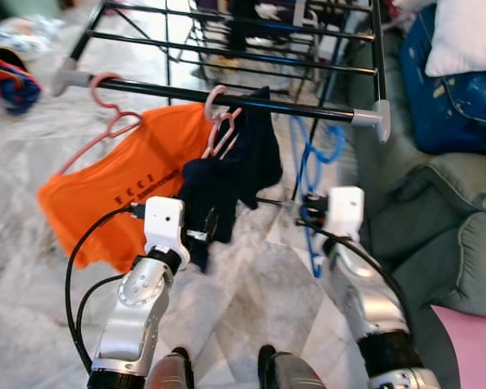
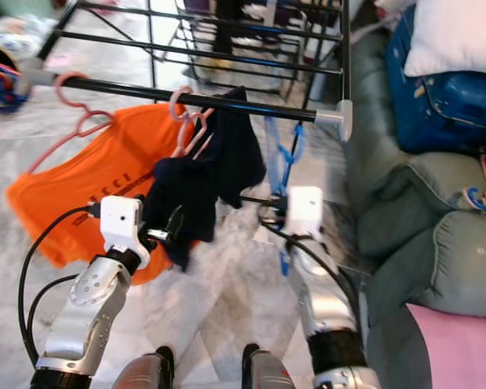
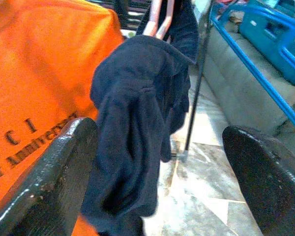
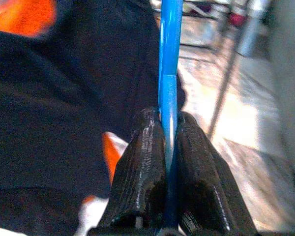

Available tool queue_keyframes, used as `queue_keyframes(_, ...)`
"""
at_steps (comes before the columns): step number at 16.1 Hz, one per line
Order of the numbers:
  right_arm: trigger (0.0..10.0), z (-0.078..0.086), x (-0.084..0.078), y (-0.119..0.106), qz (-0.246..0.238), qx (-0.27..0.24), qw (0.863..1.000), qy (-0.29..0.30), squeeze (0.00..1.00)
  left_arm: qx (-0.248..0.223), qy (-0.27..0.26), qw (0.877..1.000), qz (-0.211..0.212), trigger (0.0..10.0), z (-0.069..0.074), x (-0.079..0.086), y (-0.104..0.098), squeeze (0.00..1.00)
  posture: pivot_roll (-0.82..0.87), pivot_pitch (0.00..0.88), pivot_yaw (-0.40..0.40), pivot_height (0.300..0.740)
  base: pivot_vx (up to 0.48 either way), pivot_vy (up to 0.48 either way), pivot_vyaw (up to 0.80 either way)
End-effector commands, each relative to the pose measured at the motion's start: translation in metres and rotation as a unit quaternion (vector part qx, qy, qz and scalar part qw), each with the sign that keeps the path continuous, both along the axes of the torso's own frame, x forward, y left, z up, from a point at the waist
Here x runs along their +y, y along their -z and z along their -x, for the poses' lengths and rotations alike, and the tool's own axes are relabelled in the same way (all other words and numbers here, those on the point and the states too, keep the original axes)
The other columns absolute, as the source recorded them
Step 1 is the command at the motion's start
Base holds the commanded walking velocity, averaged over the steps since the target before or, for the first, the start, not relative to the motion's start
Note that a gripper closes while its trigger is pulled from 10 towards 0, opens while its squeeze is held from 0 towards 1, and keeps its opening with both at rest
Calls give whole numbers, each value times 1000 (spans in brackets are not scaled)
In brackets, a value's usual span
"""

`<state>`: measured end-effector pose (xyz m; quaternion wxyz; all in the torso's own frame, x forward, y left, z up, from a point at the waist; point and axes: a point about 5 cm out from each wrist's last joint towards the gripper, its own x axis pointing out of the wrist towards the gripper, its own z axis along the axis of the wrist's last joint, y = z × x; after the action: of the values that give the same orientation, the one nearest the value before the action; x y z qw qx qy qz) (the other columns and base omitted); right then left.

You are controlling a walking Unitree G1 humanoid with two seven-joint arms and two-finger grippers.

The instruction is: Hang hanger

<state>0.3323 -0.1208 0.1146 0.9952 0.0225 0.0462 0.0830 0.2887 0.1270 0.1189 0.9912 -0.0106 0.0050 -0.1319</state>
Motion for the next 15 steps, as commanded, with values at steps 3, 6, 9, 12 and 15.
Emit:
queue_keyframes(3,10000,-7,7,-7,1,-1,1000,-20,0,5,5,1000,-8,10000,2,1,1,0,138,264,-53,740,0,0,0)
queue_keyframes(6,10000,-20,10,-12,4,4,1000,-24,0,6,7,1000,-12,10000,2,2,1,0,142,263,-47,740,0,0,0)
queue_keyframes(9,10000,-38,7,-29,3,-6,1000,-1,0,6,10,1000,-12,10000,3,1,1,0,145,264,-47,740,0,0,0)
queue_keyframes(12,10000,-49,1,-50,-9,-49,998,29,0,6,8,1000,-12,10000,3,0,1,0,152,264,-50,740,0,0,0)
queue_keyframes(15,10000,-48,2,-57,-17,-74,997,22,0,5,6,1000,-11,10000,4,2,1,0,157,263,-52,740,0,0,0)
